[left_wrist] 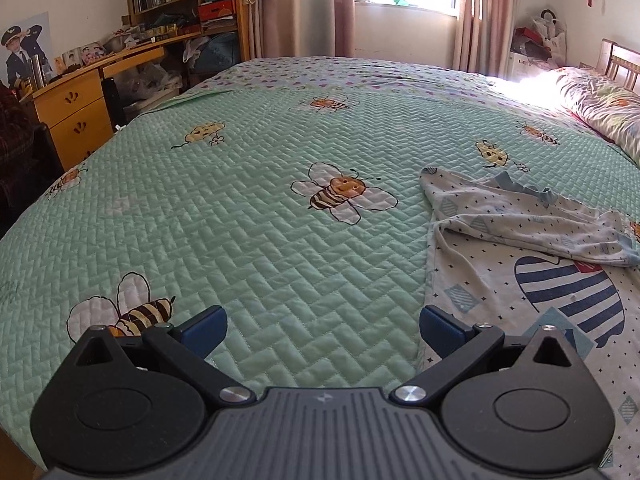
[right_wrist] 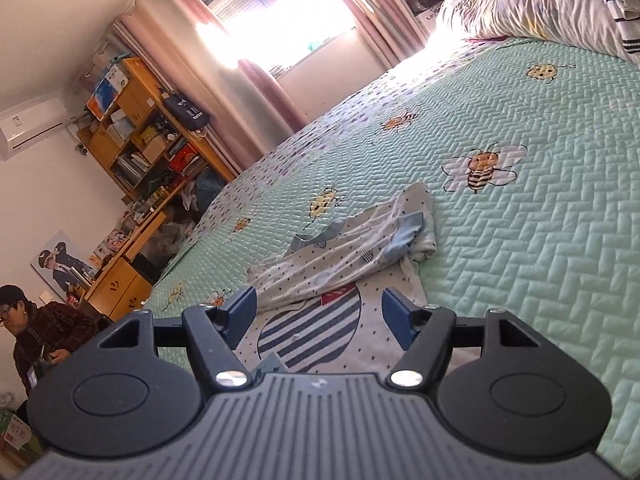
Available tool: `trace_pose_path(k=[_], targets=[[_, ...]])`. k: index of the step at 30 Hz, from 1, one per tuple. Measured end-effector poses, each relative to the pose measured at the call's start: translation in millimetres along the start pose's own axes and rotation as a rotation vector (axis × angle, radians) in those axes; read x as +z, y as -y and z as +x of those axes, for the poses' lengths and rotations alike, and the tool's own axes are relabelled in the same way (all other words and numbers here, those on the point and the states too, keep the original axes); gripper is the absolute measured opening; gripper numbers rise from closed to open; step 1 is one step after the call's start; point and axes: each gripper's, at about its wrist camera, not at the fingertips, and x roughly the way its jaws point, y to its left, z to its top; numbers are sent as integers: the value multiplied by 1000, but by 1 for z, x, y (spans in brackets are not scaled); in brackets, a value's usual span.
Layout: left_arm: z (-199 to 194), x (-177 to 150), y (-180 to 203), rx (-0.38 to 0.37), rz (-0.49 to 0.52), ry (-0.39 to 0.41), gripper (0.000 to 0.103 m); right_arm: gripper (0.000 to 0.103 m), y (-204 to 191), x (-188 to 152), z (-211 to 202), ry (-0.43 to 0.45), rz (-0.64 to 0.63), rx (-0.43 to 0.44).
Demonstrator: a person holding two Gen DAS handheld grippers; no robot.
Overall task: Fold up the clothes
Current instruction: 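Move both grippers down toward the hem of the white romper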
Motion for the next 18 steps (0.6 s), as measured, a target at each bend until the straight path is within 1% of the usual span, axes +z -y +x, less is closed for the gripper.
trace_pose_path(k=[4, 7, 10, 12, 15, 16, 18], targets=[[12, 10, -8, -35, -14, -4, 102, 71, 15, 36, 25, -17, 16, 25], [27, 27, -8, -95, -14, -2, 102, 71, 33, 56, 48, -36, 64, 32], [51, 48, -3, -163, -3, 5, 102, 71, 54, 69, 76, -63, 123, 40], [74, 65, -1, -232, 0, -7, 102, 71, 70, 76, 95, -80, 151, 35], [120, 88, 4, -339, -22, -62, 102, 71, 96, 84, 127, -113, 192, 12], [136, 95, 6, -360, -24, -84, 102, 71, 103, 86, 137, -126, 207, 7], [169, 106, 15, -358, -2, -119, 102, 71, 118, 88, 154, -144, 231, 7]])
